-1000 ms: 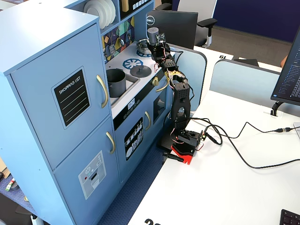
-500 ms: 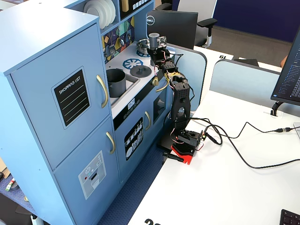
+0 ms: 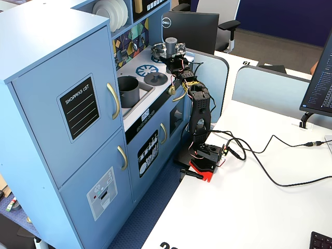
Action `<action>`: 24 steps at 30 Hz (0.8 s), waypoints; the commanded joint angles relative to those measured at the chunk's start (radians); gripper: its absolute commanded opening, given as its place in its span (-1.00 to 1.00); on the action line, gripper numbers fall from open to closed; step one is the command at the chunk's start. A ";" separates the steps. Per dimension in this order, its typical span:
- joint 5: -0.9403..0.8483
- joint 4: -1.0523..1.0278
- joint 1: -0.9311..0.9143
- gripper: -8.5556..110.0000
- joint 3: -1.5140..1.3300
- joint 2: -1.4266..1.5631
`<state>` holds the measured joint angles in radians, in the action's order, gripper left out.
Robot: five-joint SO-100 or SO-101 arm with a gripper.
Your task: Put salt in the gray recipient
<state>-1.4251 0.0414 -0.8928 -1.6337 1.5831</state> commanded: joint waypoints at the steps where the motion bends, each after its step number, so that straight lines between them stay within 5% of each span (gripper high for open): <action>1: -0.038 0.028 -0.005 0.08 0.003 0.100; 7: -0.146 -0.161 -0.034 -0.19 -0.233 0.448; 13: -0.249 -0.950 0.066 -0.83 -0.419 1.039; 18: -0.218 -1.442 0.528 -0.85 -0.546 1.333; 24: -0.181 -1.482 0.824 -0.85 -1.029 1.557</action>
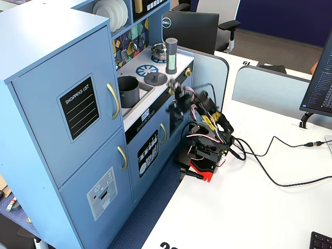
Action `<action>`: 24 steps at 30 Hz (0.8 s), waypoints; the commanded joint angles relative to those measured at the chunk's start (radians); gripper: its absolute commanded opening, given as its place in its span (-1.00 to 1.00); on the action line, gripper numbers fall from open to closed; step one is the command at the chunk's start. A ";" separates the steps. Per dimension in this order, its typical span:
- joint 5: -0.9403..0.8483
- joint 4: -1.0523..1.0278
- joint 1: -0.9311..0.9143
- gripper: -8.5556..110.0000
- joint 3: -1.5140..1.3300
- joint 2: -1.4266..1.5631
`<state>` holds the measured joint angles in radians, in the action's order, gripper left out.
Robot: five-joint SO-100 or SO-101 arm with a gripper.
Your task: Put salt in the gray recipient
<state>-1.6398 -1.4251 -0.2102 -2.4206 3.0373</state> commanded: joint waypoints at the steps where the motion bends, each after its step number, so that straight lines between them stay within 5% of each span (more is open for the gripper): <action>1: 0.064 0.023 0.158 -0.85 -0.311 0.121; 7: 0.155 0.279 0.166 -0.85 -0.673 0.160; 24: 0.107 0.098 0.140 -0.80 -0.696 0.183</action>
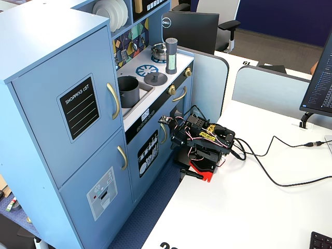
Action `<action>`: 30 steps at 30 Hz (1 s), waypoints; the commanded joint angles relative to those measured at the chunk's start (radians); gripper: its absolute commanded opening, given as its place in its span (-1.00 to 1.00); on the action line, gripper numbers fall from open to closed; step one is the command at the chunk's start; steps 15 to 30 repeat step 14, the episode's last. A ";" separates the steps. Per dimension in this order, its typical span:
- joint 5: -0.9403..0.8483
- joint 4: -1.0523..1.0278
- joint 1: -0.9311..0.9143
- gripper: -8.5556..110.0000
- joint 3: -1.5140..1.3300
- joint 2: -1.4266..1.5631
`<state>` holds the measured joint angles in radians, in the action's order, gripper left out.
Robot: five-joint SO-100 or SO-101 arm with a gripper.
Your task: Put salt in the gray recipient
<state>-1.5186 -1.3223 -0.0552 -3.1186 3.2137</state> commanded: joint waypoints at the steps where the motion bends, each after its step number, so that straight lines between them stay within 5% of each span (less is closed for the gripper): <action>1: -0.014 -0.005 -0.015 -0.80 0.002 0.006; 30: -0.014 -0.005 -0.014 -0.78 0.002 0.006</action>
